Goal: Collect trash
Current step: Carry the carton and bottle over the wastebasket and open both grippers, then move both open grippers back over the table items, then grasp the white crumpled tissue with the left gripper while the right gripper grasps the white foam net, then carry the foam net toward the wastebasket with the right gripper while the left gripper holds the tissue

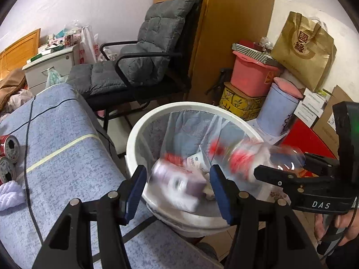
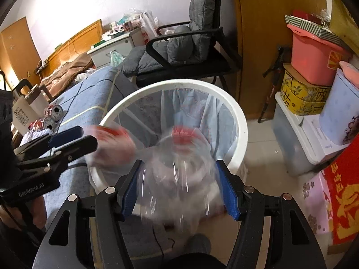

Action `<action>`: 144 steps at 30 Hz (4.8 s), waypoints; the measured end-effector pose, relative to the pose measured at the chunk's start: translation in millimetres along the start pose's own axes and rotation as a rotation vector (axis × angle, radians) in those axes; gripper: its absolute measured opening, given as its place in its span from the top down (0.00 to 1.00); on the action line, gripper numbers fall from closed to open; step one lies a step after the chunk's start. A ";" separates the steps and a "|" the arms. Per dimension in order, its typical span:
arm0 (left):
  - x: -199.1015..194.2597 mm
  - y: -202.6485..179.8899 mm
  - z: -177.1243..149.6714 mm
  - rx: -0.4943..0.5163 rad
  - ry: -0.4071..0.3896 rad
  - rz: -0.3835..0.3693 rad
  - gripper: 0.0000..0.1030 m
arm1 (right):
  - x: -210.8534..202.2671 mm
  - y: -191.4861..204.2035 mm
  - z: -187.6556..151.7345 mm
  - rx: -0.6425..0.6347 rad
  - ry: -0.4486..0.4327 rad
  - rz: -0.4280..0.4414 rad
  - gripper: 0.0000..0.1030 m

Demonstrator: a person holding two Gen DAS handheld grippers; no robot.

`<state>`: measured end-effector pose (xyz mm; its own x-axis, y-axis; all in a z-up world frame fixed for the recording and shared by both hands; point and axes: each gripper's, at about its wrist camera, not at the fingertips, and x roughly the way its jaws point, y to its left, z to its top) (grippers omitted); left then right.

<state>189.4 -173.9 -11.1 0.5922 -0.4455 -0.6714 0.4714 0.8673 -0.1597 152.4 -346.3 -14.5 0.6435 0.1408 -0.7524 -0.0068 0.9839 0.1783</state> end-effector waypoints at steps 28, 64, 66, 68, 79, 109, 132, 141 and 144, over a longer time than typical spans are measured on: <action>-96.0 46.8 -49.1 -0.174 -0.113 0.115 0.37 | -50.2 70.4 -19.4 -0.100 -0.110 0.158 0.37; -174.9 200.8 -108.1 -0.392 -0.142 0.463 0.37 | 33.4 250.6 -1.3 -0.474 0.014 0.407 0.37; -176.5 214.9 -108.4 -0.407 -0.140 0.486 0.37 | 42.5 260.1 3.4 -0.490 0.018 0.413 0.37; -177.2 228.3 -108.2 -0.420 -0.138 0.501 0.37 | 52.5 269.8 8.2 -0.510 0.022 0.407 0.37; -147.7 273.0 -100.0 -0.451 -0.085 0.491 0.37 | 101.6 300.7 28.9 -0.587 0.046 0.401 0.37; -160.6 212.4 -113.0 -0.425 -0.101 0.443 0.68 | 52.1 266.7 -13.2 -0.523 0.041 0.434 0.78; -156.7 96.4 -94.9 -0.271 -0.123 0.299 0.68 | -31.1 152.7 -33.3 -0.304 -0.047 0.307 0.78; -143.1 77.3 -85.2 -0.235 -0.115 0.265 0.68 | -38.3 129.5 -29.5 -0.258 -0.071 0.269 0.78; -138.1 71.8 -78.8 -0.221 -0.117 0.248 0.68 | -39.9 121.0 -27.1 -0.244 -0.083 0.249 0.78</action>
<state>90.0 -32.6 13.1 0.7481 -0.2263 -0.6237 0.1586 0.9738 -0.1631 105.2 -230.0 19.9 0.6588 0.3796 -0.6495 -0.3473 0.9193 0.1850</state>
